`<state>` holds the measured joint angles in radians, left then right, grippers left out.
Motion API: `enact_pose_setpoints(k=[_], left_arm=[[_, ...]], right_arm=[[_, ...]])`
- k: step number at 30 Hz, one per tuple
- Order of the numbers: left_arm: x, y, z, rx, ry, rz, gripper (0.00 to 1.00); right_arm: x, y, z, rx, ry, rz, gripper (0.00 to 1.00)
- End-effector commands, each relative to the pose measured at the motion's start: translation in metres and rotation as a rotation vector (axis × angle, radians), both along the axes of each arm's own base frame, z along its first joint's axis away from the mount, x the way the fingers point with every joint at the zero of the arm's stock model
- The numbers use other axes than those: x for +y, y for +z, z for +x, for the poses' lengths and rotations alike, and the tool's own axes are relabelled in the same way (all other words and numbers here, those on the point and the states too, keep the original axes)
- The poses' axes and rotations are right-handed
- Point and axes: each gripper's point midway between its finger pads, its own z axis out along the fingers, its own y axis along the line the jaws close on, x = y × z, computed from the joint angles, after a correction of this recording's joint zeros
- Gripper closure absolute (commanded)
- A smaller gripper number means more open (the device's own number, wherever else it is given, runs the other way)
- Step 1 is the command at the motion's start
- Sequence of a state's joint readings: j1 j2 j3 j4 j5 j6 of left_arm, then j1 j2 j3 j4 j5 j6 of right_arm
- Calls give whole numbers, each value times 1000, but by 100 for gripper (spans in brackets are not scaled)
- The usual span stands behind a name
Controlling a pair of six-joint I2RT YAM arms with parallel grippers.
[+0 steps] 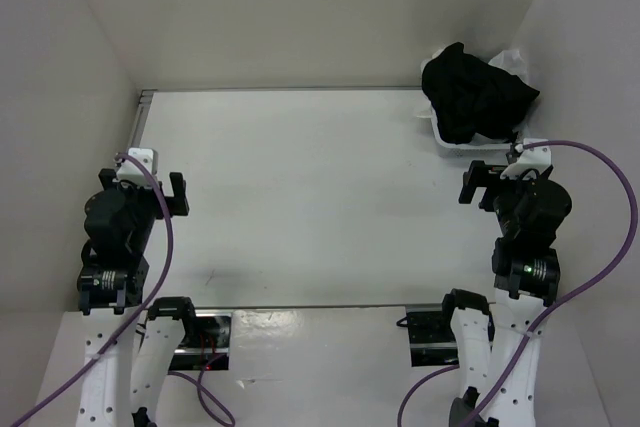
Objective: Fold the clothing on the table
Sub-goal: Grab the skirt from the pile
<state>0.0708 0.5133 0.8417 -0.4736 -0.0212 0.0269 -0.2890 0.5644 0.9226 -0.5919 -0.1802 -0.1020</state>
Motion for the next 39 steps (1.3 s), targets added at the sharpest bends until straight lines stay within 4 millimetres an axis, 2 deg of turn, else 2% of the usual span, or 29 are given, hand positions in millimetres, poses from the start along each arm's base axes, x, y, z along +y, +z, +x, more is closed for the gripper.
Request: enact_pose_setpoints(k=[1, 5, 10, 13, 14, 16, 17, 18, 19, 20, 21, 22, 23, 24, 25, 27, 28, 30, 31, 33, 34, 39], left_arm=[[0, 4, 1, -15, -9, 16, 0], [0, -3, 4, 14, -10, 14, 0], [-1, -7, 5, 32, -19, 10, 0], [-1, -15, 11, 68, -19, 7, 0], [-1, -21, 11, 91, -19, 5, 0], [0, -25, 18, 120, -19, 3, 0], [0, -26, 18, 132, -19, 1, 0], [0, -31, 22, 154, -19, 0, 0], [0, -33, 23, 163, -19, -1, 0], [0, -31, 22, 163, -19, -1, 0], [2, -34, 24, 176, -11, 0, 0], [1, -34, 24, 175, -8, -8, 0], [1, -34, 24, 175, -8, -8, 0], [1, -34, 24, 175, -8, -8, 0], [1, -34, 24, 175, -8, -8, 0], [1, -34, 24, 175, -8, -8, 0], [1, -34, 24, 175, -8, -8, 0], [1, -34, 24, 175, -8, -8, 0], [1, -34, 24, 175, -8, -8, 0], [1, -34, 24, 175, -8, -8, 0], [1, -34, 24, 175, -8, -8, 0], [1, -34, 24, 175, -8, -8, 0]], right_arm=[[-1, 1, 2, -12, 3, -9, 1], [1, 13, -9, -66, -6, -27, 1], [0, 11, -7, -57, -6, -24, 1], [0, 11, -4, -59, -9, -14, 1], [-2, 6, 0, -36, -9, -7, 1], [-4, -11, 14, 47, 6, 11, 1], [-6, -4, 21, 51, 6, 12, 1], [-16, -19, 36, 125, -15, 18, 1], [-20, -24, 43, 157, -31, 16, 1], [-23, -10, 56, 133, -41, -1, 5], [-35, -26, 74, 200, -99, -18, 7], [-24, -27, 88, 215, -73, -48, 7], [-23, -13, 103, 194, -82, -70, 10], [-28, -31, 121, 261, -115, -112, 10], [-22, -19, 137, 229, -108, -124, 12], [-26, -25, 158, 256, -115, -138, 12], [-28, -30, 179, 273, -114, -138, 12], [-33, -36, 198, 287, -117, -133, 12], [-38, -41, 214, 303, -124, -131, 12], [-39, -47, 227, 315, -124, -131, 12], [-50, -51, 236, 327, -159, -139, 12], [-82, -52, 249, 318, -216, -125, 12]])
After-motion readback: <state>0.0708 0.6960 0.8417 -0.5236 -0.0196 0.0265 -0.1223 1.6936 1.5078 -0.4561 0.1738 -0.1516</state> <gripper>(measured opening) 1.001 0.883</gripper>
